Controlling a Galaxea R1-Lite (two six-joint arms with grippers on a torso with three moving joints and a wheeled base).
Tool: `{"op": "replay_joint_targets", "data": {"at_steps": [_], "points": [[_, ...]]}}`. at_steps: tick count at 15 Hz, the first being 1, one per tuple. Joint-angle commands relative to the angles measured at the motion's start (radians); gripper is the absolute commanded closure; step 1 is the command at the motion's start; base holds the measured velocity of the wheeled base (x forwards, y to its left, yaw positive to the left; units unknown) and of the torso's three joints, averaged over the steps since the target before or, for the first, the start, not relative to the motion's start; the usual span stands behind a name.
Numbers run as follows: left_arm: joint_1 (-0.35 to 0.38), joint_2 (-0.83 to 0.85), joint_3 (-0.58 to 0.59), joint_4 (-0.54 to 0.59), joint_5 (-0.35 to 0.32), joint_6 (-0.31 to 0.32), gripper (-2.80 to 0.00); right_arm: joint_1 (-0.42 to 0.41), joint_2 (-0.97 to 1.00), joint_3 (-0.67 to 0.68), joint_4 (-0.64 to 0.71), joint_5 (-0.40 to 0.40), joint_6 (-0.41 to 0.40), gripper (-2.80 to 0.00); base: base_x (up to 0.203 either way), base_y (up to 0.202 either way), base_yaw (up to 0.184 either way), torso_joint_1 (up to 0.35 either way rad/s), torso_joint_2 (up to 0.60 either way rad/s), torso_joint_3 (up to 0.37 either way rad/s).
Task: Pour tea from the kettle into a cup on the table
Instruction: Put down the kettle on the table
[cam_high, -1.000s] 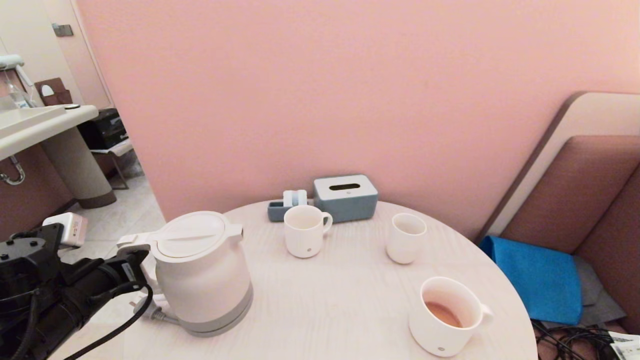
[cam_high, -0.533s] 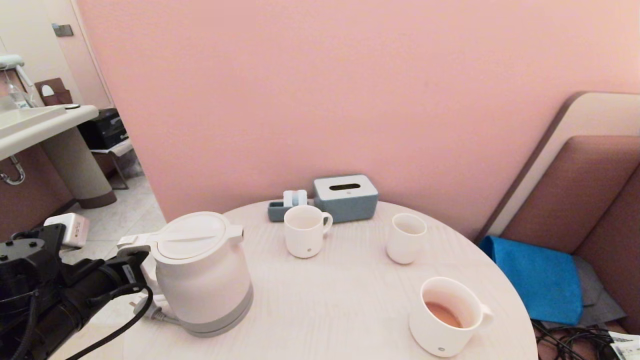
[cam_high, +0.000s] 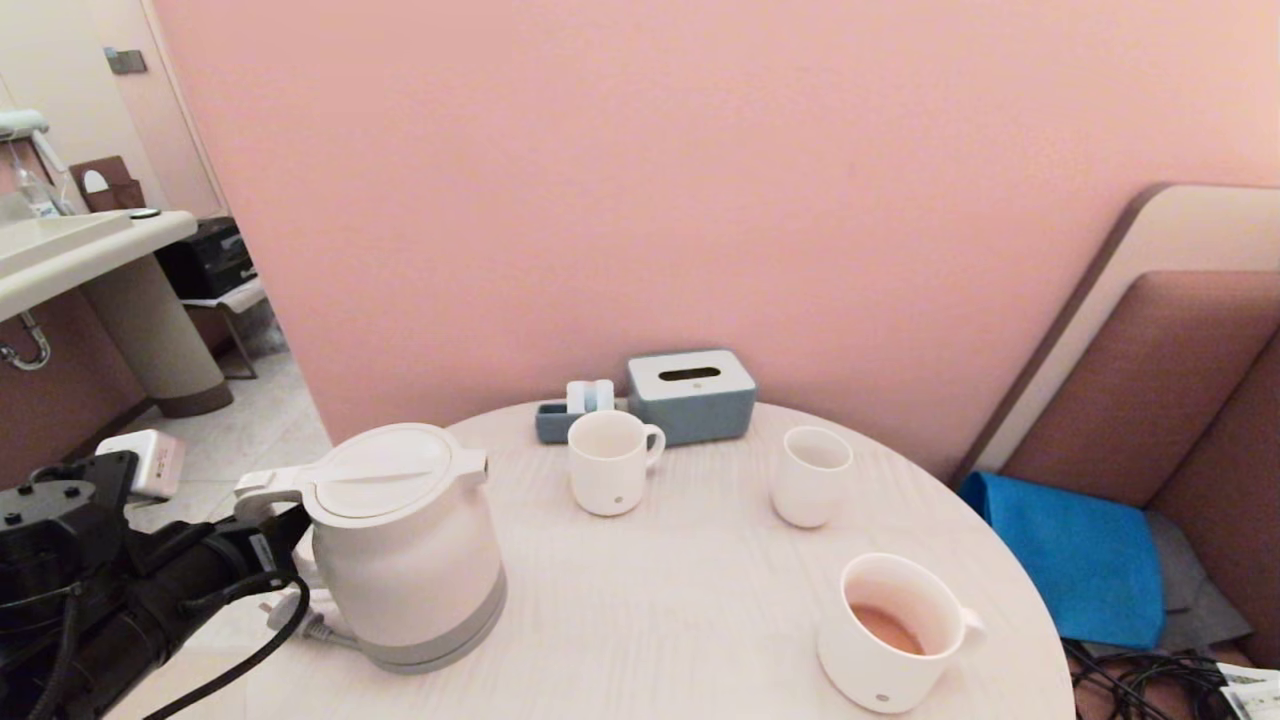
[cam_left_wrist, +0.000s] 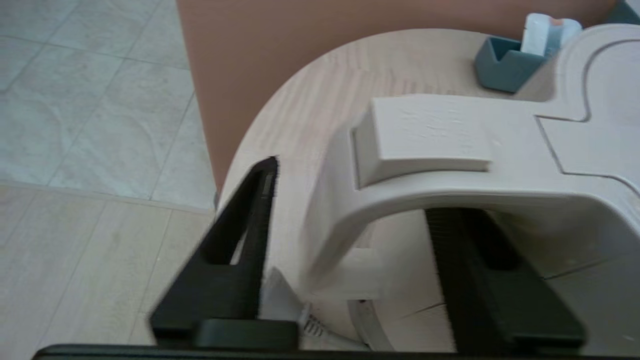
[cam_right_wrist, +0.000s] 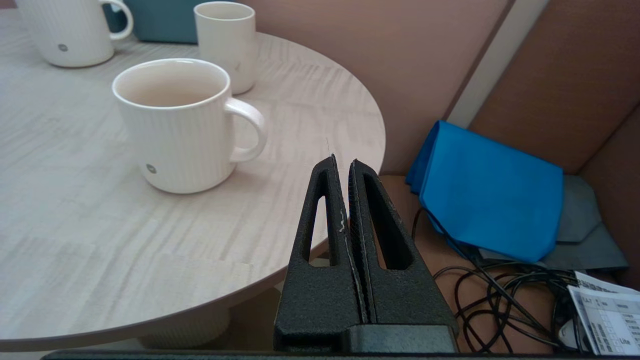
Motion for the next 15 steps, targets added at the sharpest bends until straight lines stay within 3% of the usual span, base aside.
{"op": "replay_joint_targets", "data": {"at_steps": [1, 8, 10, 15], "points": [[0.0, 0.004, -0.003, -0.007, 0.002, 0.0, -2.8, 0.0, 0.0, -0.001, 0.0, 0.001, -0.001, 0.0, 0.0, 0.0, 0.0, 0.0, 0.0, 0.0], [0.0, -0.05, 0.044, -0.005, -0.001, 0.018, -2.8, 0.0, 0.0, 0.001, 0.0, 0.001, -0.001, 0.0, 0.0, 0.0, 0.0, 0.0, 0.0, 0.0], [0.001, -0.087, 0.061, -0.002, -0.044, 0.014, -2.8, 0.0, 0.0, 0.0, 0.0, 0.001, -0.001, 0.0, 0.0, 0.0, 0.0, 0.0, 0.0, 0.0], [0.001, -0.139, 0.085, 0.005, -0.054, 0.018, -2.8, 0.0, 0.0, 0.001, 0.0, 0.001, -0.001, 0.0, 0.0, 0.0, 0.0, 0.0, 0.0, 0.0]]}}
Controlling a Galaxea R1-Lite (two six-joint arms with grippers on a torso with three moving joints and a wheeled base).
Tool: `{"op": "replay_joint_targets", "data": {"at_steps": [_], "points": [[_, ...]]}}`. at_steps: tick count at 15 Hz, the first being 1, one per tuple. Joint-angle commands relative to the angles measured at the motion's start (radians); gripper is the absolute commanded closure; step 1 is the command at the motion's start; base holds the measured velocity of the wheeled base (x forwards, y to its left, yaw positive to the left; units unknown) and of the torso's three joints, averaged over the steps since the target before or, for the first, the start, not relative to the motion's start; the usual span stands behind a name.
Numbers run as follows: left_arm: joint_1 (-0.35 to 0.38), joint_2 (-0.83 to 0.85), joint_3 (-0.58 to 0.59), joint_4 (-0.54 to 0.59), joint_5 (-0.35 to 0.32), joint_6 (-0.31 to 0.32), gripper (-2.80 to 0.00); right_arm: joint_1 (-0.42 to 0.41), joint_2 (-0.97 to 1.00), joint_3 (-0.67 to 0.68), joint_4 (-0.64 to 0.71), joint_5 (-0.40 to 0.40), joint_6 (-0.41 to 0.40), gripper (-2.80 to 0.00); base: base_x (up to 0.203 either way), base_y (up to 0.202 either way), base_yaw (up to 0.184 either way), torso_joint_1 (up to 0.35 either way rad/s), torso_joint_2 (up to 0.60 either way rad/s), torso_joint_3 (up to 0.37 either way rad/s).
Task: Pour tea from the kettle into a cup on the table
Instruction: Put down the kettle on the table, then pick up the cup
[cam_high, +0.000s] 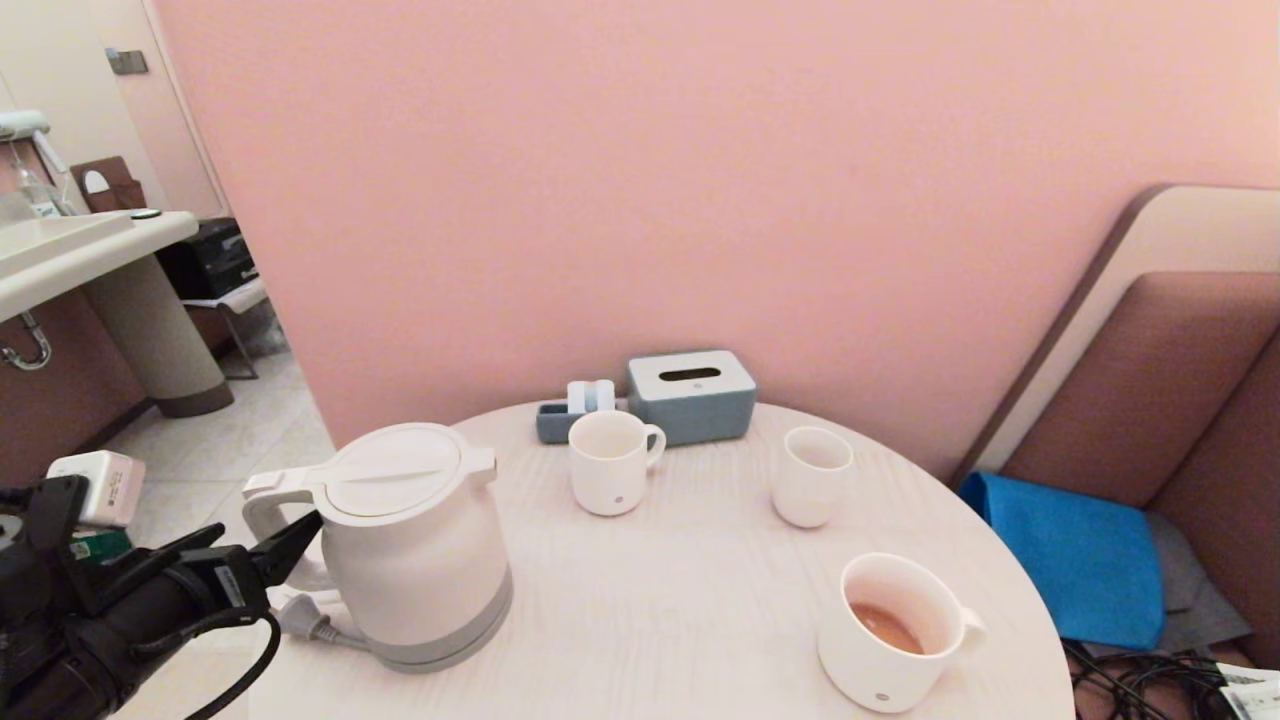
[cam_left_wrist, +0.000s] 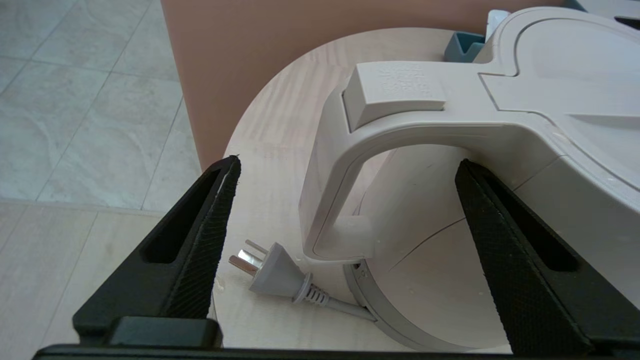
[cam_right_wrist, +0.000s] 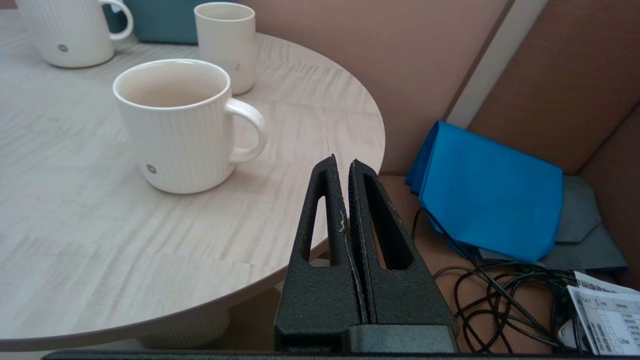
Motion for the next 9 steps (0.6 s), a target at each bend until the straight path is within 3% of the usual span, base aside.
{"op": "replay_joint_targets", "data": {"at_steps": [1, 5, 6, 9], "points": [[0.0, -0.013, 0.004, -0.009, 0.002, -0.001, -2.8, 0.0, 0.0, 0.001, 0.0, 0.001, -0.001, 0.0, 0.0, 0.0, 0.0, 0.0, 0.0, 0.0], [0.001, -0.048, 0.04, -0.01, 0.004, 0.03, -2.8, 0.0, 0.0, 0.0, 0.0, 0.001, -0.001, 0.0, 0.0, 0.0, 0.0, 0.0, 0.0, 0.0], [0.001, -0.062, 0.058, -0.01, 0.004, 0.032, 0.0, 0.001, 0.0, 0.0, 0.0, 0.001, -0.001, 0.0, 0.0, 0.0, 0.0, 0.0, 0.0, 0.0], [0.001, -0.123, 0.096, -0.009, 0.004, 0.042, 0.0, 0.0, 0.0, -0.001, 0.0, 0.001, -0.001, 0.0, 0.0, 0.0, 0.0, 0.0, 0.0, 0.0]]}}
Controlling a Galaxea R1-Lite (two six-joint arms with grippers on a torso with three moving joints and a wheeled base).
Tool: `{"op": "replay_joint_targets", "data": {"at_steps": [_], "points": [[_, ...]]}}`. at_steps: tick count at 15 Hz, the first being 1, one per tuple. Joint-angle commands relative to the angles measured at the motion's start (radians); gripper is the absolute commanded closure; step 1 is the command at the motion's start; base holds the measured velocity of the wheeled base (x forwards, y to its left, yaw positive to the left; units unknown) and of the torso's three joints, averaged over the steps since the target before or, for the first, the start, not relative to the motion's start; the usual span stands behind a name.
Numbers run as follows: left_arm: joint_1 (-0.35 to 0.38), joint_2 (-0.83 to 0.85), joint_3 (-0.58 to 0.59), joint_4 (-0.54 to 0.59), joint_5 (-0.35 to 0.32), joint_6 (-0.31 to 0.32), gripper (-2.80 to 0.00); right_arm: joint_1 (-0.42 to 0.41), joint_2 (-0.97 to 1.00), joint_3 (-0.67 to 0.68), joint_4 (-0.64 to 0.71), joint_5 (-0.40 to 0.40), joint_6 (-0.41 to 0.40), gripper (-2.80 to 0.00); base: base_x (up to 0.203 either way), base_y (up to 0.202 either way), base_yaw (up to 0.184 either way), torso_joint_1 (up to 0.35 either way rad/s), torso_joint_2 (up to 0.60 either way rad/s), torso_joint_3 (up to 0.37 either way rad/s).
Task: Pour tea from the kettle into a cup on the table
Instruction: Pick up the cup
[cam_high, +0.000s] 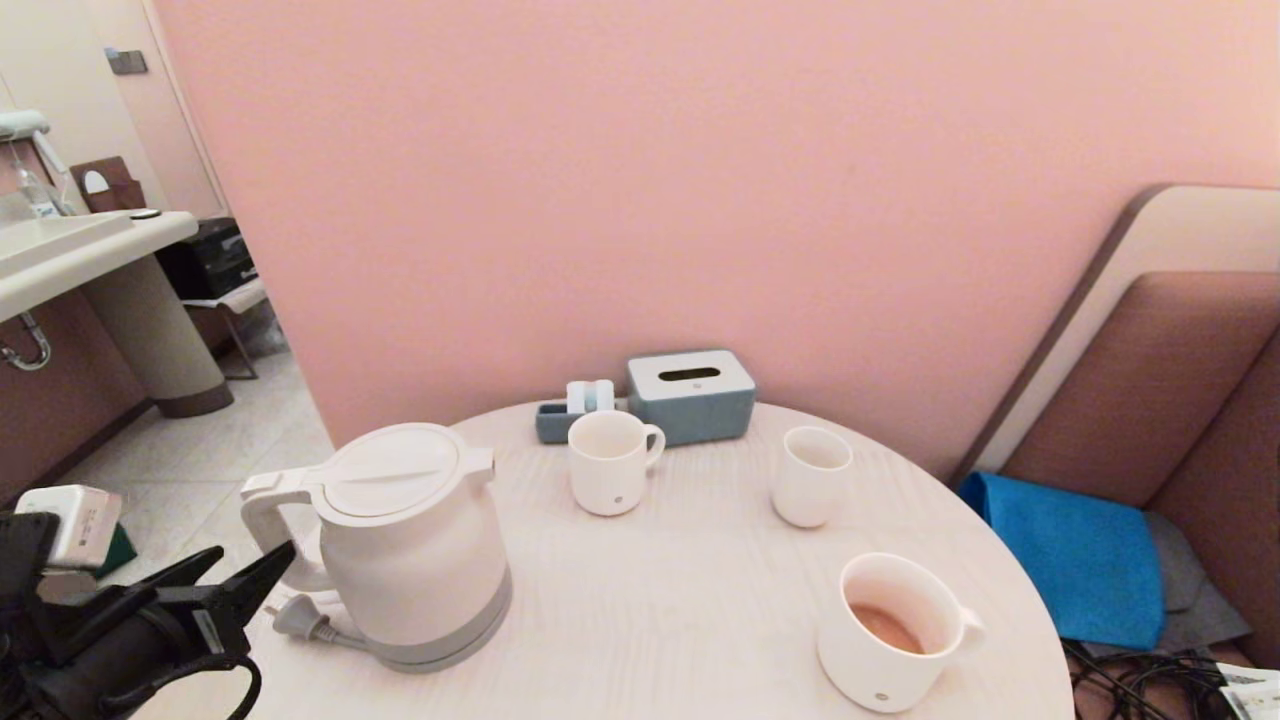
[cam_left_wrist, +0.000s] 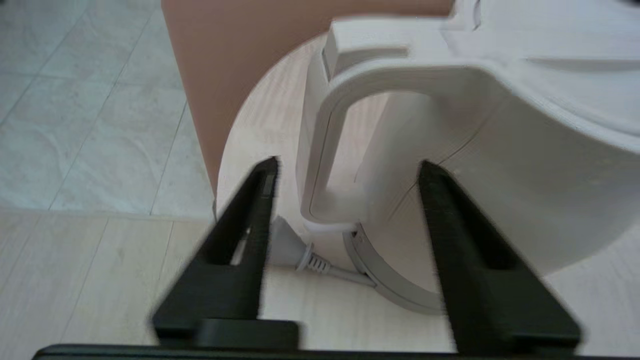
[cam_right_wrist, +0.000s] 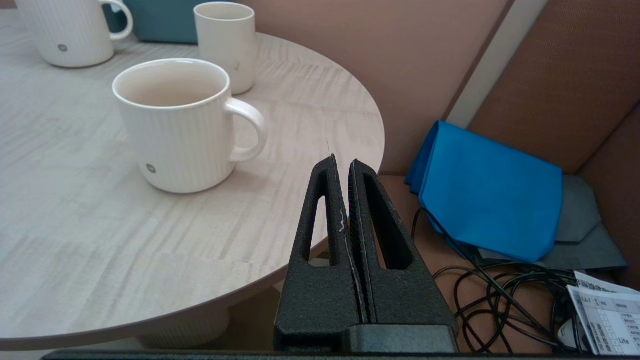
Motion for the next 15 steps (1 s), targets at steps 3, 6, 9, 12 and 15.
{"op": "replay_joint_targets", "data": {"at_steps": [3, 6, 9, 12, 15], "points": [[0.002, -0.144, 0.013, 0.055, 0.002, 0.04, 0.0, 0.0, 0.0, 0.001, 0.0, 0.001, 0.0, 0.0, 0.0, 0.0, 0.0, 0.0, 0.0, 0.0], [0.003, -0.362, -0.02, 0.268, 0.003, 0.116, 0.0, 0.0, 0.0, -0.001, 0.0, 0.001, 0.0, 0.0, 0.0, 0.0, 0.0, 0.0, 0.0, 0.0], [0.003, -0.581, -0.206, 0.88, 0.019, 0.142, 0.0, 0.0, 0.0, 0.0, 0.0, 0.001, 0.0, 0.0, 0.0, 0.0, 0.0, 0.0, 0.0, 0.0], [0.003, -0.775, -0.355, 1.149, 0.067, 0.166, 0.0, 0.0, 0.0, 0.0, 0.0, 0.001, 0.0, 0.0, 0.0, 0.0, 0.0, 0.0, 0.0, 0.0], [0.014, -0.924, -0.367, 1.317, 0.301, 0.291, 0.0, 0.0, 0.0, -0.001, 0.0, 0.001, 0.0, 0.0, 0.0, 0.0, 0.0, 0.0, 0.0, 0.0]]}}
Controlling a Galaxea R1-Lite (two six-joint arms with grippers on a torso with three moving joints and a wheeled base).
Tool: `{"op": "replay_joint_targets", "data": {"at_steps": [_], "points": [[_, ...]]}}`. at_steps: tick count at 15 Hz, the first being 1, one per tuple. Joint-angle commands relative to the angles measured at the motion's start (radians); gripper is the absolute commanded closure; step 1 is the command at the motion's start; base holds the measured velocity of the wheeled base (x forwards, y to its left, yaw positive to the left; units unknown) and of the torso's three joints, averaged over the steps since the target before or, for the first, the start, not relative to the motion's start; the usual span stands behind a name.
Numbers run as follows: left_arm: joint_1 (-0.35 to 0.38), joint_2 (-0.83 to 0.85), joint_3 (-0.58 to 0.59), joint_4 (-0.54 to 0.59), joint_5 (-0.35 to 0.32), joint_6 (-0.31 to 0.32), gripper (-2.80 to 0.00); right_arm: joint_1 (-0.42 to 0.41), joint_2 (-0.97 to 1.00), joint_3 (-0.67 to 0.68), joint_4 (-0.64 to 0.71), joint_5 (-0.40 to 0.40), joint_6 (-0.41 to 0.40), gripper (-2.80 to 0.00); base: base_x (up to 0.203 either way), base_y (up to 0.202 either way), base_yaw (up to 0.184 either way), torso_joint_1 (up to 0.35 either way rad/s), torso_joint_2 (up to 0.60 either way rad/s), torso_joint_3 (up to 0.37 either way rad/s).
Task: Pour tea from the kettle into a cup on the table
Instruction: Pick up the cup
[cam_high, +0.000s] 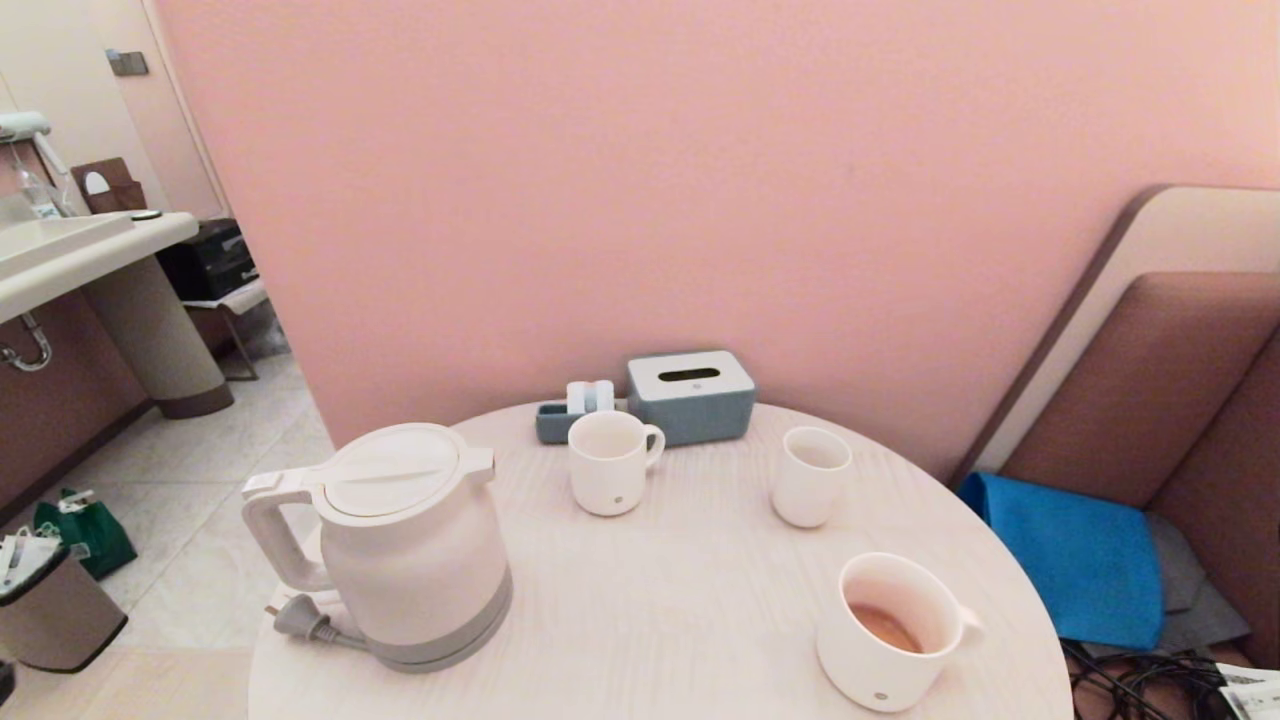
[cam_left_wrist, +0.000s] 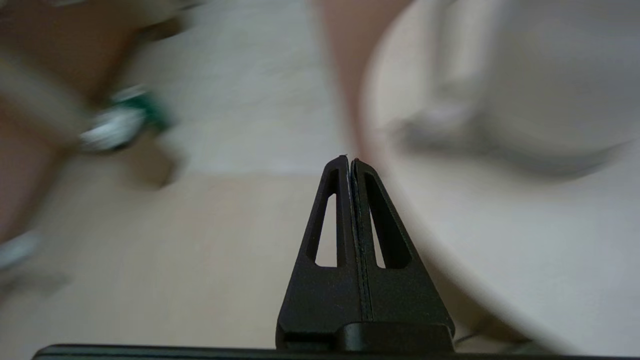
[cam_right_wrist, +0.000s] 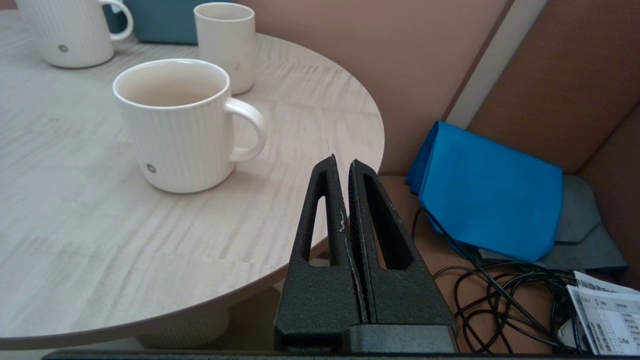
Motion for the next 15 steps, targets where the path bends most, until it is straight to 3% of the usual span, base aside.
{"op": "replay_joint_targets", "data": {"at_steps": [1, 5, 7, 8, 10, 11, 15], "points": [[0.009, -0.147, 0.002, 0.079, 0.092, 0.028, 0.0, 0.0, 0.0, -0.001, 0.0, 0.0, -0.001, 0.0, 0.0, 0.0, 0.0, 0.0, 0.0, 0.0], [0.022, -0.356, 0.08, 0.112, 0.134, 0.054, 0.0, 0.0, 0.0, 0.0, 0.0, 0.0, 0.002, 0.0, 0.0, 0.0, 0.0, 0.0, 0.0, 0.0], [0.022, -0.478, 0.152, 0.11, 0.12, 0.072, 0.0, 0.0, 0.0, 0.001, 0.002, 0.0, 0.004, 0.0, 0.0, 0.0, 0.0, 0.0, 0.0, 0.0], [0.02, -0.517, 0.22, 0.075, 0.06, 0.081, 0.0, 0.001, 0.0, -0.001, 0.0, 0.0, 0.004, 0.0, 0.0, 0.0, 0.0, 0.0, 0.0, 0.0], [0.019, -0.527, 0.327, -0.181, -0.159, 0.071, 0.0, 0.0, 0.0, 0.001, 0.0, 0.0, 0.004, 0.0, 0.0, 0.0, 0.0, 0.0, 0.0, 0.0], [0.018, -0.528, 0.342, -0.248, -0.239, 0.064, 0.0, 0.0, 0.0, 0.0, 0.0, 0.0, 0.004, 0.0, 0.0, 0.0, 0.0, 0.0, 0.0, 0.0], [0.015, -0.528, 0.374, -0.118, -0.273, -0.049, 0.0, 0.0, 0.0, 0.001, 0.0, 0.0, 0.004, 0.0, 0.0, 0.0, 0.0, 0.0, 0.0, 0.0]]}}
